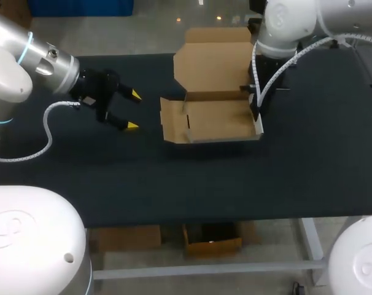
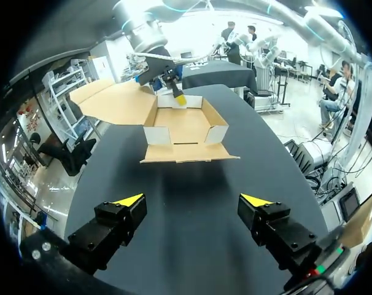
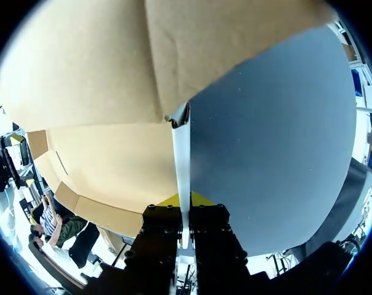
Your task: Assemble the packaging by folding the flat box into shape, placing the metal phone stand inside, and closing the box properly
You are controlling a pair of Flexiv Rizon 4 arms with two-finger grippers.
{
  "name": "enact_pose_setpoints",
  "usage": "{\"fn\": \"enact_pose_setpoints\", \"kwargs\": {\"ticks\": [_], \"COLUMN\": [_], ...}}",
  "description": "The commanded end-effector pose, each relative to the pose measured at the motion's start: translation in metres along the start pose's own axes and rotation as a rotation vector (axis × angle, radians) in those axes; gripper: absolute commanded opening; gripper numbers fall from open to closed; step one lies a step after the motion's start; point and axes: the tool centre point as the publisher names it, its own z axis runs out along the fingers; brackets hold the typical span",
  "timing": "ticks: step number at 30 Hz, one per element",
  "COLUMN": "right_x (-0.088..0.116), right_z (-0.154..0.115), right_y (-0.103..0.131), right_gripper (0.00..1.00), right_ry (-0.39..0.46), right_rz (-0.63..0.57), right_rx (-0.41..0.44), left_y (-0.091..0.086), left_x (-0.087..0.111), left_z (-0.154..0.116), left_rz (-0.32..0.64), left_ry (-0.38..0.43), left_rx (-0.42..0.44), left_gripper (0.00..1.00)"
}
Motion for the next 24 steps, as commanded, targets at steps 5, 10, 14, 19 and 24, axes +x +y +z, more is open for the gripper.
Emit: {"fn": "enact_pose_setpoints", "kwargs": {"ticks": [5, 10, 14, 19, 24], "right_x": [0.003, -0.001, -0.006, -0.009, -0.008], "right_z": [0.001, 0.011, 0.021, 0.032, 0.040], "right_y": [0.003, -0.004, -0.009, -0.013, -0.012], "right_gripper": [0.00, 0.00, 0.00, 0.00, 0.00], "right_ry": [-0.033, -0.038, -0.036, -0.029, -0.012], "right_rz": [0.018, 0.048, 0.059, 0.072, 0.076], "right_rx": [0.070, 0.111, 0.119, 0.121, 0.111], "left_y": [0.001, 0.006, 0.012, 0.017, 0.017], "left_x": [-0.002, -0.005, -0.008, -0.012, -0.012], "left_z": [-0.001, -0.001, 0.000, 0.001, 0.001], "left_rz": [0.000, -0.005, -0.013, -0.025, -0.018], "left_ry": [0.000, -0.010, -0.002, 0.016, 0.038], "left_rx": [-0.008, -0.027, -0.043, -0.041, -0.056], "left_gripper": [1.00, 1.00, 1.00, 1.00, 1.00]}}
